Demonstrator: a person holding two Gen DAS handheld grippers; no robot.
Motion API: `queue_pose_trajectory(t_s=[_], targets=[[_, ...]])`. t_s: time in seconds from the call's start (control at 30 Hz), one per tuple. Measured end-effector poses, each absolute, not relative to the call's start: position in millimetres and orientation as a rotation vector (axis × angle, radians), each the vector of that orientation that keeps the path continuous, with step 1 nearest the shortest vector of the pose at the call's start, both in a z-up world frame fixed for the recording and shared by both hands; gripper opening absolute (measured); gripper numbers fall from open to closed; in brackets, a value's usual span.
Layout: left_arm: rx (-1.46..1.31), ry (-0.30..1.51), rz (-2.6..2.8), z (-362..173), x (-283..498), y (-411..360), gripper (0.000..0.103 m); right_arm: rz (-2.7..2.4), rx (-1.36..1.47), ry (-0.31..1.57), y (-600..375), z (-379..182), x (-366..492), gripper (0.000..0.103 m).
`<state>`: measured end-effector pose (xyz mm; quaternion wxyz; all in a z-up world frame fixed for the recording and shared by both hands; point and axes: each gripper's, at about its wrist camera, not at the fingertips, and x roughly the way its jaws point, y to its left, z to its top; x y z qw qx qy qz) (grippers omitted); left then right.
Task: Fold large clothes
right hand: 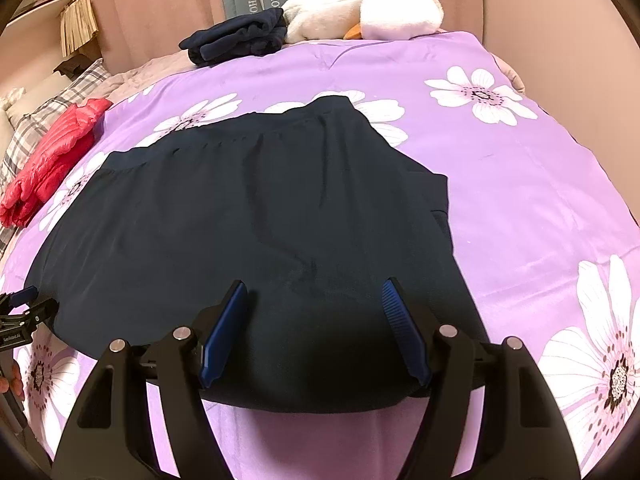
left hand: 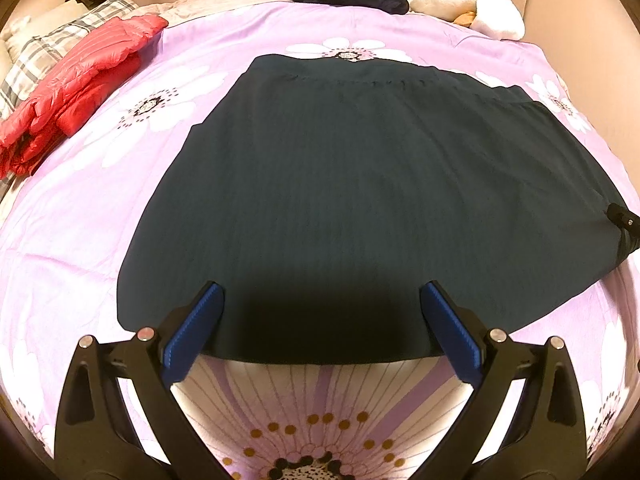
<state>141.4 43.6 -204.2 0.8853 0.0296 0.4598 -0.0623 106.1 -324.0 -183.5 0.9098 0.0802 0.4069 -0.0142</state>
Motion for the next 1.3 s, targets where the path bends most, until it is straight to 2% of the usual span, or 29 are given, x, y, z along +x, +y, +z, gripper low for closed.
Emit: queue_pose_trajectory(t_s=[0.8,0.97,1.3], targets=[[0.050,0.983,-0.107,-204.9,129.0,54.1,0.101,-0.042,0.208,0.865,-330.1,-179.9,85.8,0.078],[0.037,0.943,-0.106,-191.3,121.2,54.7,0.101,-0.069,0.186,0.855,-327.9,-171.2,77.6,0.078],[0.073,0.865,-0.146,-176.9,137.3,3.6,0.101,0.053,0.133,0.772,-268.8,-152.0,94.8,0.078]])
